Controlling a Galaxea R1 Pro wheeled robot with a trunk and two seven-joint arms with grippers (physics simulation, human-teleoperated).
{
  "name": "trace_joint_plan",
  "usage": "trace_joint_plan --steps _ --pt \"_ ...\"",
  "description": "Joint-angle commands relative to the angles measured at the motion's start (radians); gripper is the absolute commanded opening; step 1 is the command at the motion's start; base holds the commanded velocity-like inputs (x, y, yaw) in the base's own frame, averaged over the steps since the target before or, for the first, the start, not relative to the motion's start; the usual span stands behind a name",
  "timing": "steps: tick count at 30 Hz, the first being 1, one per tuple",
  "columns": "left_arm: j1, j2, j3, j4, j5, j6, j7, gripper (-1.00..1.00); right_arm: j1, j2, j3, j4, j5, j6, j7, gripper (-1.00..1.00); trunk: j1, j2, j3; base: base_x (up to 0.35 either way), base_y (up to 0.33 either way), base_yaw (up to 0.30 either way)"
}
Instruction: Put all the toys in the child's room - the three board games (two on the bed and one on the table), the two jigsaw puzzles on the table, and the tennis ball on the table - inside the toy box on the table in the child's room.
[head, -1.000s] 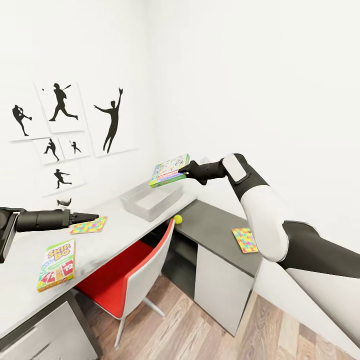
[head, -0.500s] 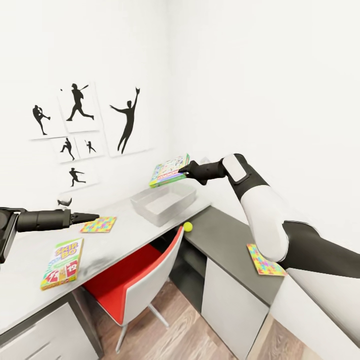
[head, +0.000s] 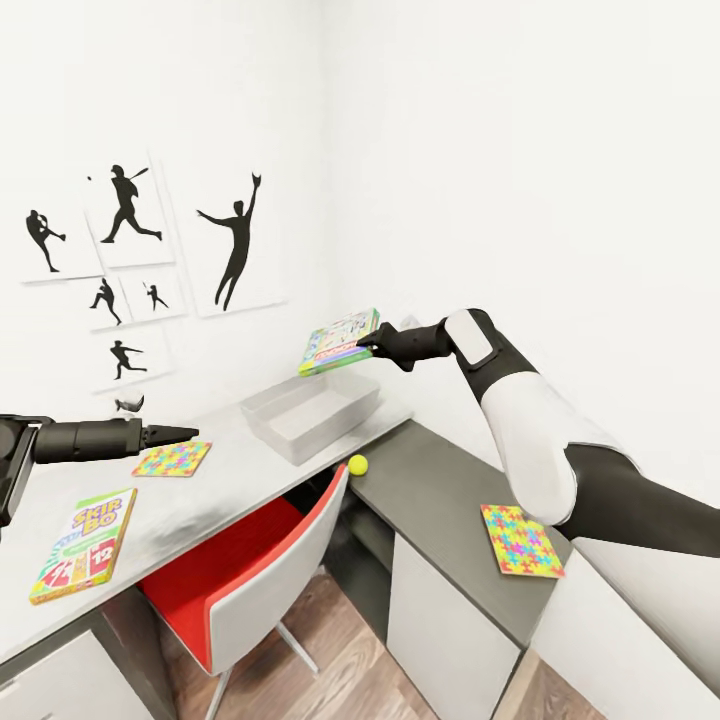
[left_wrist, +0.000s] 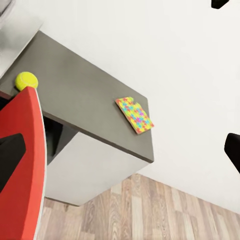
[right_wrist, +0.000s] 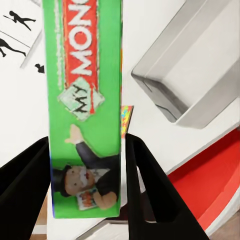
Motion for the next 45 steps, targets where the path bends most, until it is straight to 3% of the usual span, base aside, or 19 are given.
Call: trace_joint_plan --steps 1,19,45 --pt "-0.001 0.000 0.001 -0.001 -0.010 0.010 -0.009 1.00 -0.001 0.001 -0.008 0.000 0.009 0.005 0.007 -1.00 0.000 -0.001 -0.002 0.017 -0.031 0.127" --pt "-0.001 -0.002 0.002 -0.001 -0.009 0.010 -0.009 1.00 0.004 0.001 -0.010 0.002 0.018 0.005 0.006 -1.00 0.000 -0.001 -0.002 0.077 -0.004 0.210" --pt "-0.001 0.007 0.014 -0.001 -0.007 0.010 -0.009 1.00 0.008 0.001 -0.016 0.010 0.006 -0.015 -0.002 -1.00 0.000 -0.001 0.004 0.071 0.081 -0.189"
